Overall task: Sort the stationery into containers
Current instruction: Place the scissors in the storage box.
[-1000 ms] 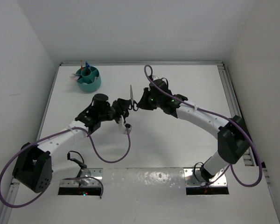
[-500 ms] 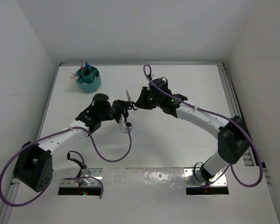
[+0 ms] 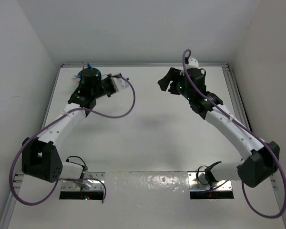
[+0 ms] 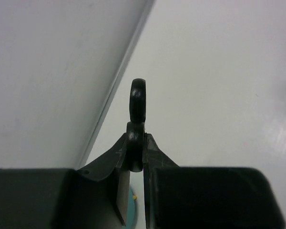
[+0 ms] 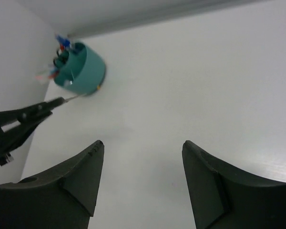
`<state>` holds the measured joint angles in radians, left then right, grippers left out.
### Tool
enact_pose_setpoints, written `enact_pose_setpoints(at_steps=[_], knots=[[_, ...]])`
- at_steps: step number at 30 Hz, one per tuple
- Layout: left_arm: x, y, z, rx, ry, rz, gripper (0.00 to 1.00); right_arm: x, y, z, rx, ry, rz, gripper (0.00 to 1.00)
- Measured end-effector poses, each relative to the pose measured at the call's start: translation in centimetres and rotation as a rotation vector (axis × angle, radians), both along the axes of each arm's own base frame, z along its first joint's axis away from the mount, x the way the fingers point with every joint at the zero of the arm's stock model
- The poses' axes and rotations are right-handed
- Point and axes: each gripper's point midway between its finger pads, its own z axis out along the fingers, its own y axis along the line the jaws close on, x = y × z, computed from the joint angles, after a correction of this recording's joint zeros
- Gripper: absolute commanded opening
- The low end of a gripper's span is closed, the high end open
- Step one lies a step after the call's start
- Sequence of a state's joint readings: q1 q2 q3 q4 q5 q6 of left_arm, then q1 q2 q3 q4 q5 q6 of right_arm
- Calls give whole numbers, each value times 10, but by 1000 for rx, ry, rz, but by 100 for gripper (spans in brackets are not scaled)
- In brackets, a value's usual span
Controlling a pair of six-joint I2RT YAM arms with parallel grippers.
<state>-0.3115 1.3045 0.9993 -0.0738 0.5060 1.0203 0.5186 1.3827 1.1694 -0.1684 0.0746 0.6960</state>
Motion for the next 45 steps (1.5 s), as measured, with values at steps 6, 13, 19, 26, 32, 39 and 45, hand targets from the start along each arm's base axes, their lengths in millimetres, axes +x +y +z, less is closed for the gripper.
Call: enact_pose_setpoints(at_steps=[6,13,19,26,32,39,45], knots=[[86,83,58,-363,131,398,0,0,-30,35,21,-123,-81,65],[158,204,85,-729,222,701,0,4,-26,-11,-31,-19,-67,65],[172,247,49,-842,310,813,0,7,-24,-30,-50,27,-57,65],[174,241,38,-807,301,786,0,11,-22,-42,-66,67,-57,64],[175,243,29,-752,268,768,0,14,-20,-42,-63,76,-60,63],[177,245,28,-723,231,761,0,14,-20,-41,-66,82,-60,63],[169,243,-15,-711,299,799,0,13,-21,-44,-73,92,-60,63]])
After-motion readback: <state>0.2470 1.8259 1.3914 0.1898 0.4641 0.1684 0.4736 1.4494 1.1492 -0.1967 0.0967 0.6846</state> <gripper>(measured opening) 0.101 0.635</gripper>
